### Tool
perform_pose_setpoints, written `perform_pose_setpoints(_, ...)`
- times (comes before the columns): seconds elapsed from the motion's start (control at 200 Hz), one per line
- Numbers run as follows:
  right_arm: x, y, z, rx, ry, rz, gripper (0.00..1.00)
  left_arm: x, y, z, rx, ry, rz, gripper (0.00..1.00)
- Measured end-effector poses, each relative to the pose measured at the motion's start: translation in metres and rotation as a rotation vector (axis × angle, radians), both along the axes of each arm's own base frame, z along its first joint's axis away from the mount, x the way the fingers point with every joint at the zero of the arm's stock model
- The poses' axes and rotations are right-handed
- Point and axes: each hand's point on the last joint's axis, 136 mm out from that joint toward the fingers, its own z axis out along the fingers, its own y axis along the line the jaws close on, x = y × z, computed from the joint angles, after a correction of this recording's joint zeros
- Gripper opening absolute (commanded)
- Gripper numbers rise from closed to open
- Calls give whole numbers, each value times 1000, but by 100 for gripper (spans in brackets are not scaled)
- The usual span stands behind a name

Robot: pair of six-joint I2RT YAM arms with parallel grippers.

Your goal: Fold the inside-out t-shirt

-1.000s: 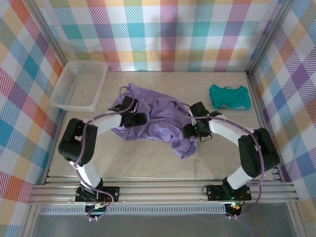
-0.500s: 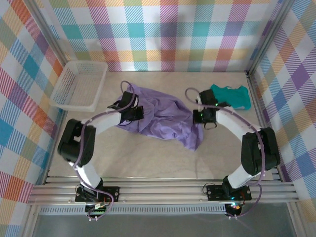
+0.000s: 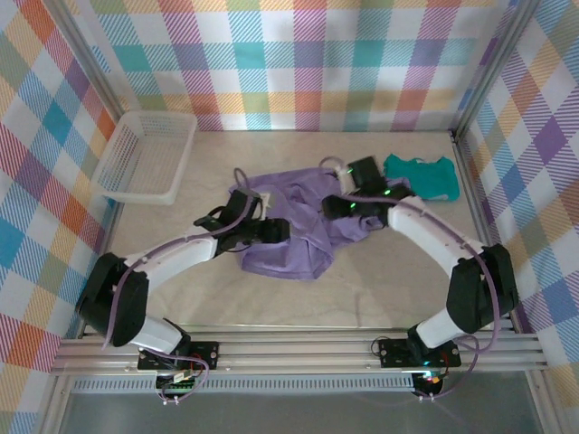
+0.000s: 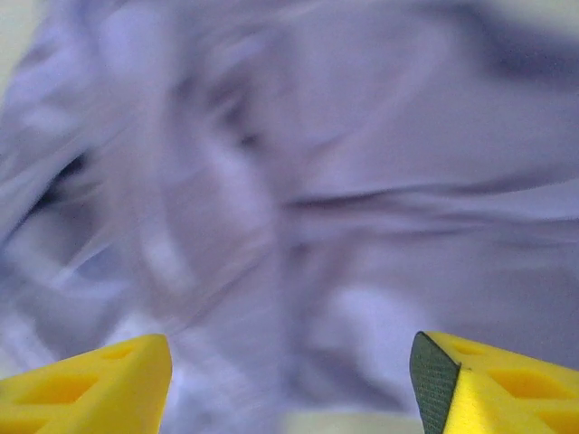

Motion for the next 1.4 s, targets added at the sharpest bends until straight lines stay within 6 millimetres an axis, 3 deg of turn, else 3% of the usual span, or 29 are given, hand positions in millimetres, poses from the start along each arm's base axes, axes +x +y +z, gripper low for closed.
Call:
perform_pose_setpoints(0.095, -26, 33, -24, 0, 70, 96, 70, 2, 40, -2, 34, 17, 122, 67)
perform_pose_setpoints(0.23, -23, 35, -66, -74, 139, 95, 67, -4, 72, -23, 97, 73, 220, 69)
perform_pose_setpoints(0.395, -7, 35, -94, -157, 146, 83, 40, -20, 84, -52, 141, 173, 247, 69)
perform_pose_setpoints(0.595, 11, 41, -84, -156, 88, 70, 34, -30, 84, -72, 151, 239, 236, 68)
perform_pose_setpoints(0.76, 15, 39, -82, -147, 85, 57, 33, -23, 86, -86, 157, 257, 247, 65)
perform_pose_setpoints(0.96, 17, 37, -82, -116, 111, 39, 37, -4, 104, -88, 124, 242, 319, 68)
perform_pose_setpoints(1.14, 21, 37, -77, -90, 119, 26, 29, 22, 110, -79, 91, 199, 354, 67)
perform_pose_setpoints(1.275, 24, 39, -73, -74, 116, 24, 17, 43, 111, -91, 96, 210, 370, 59)
perform_pose_setpoints(1.4, 25, 38, -72, -68, 119, 18, 7, 45, 114, -96, 118, 244, 378, 44)
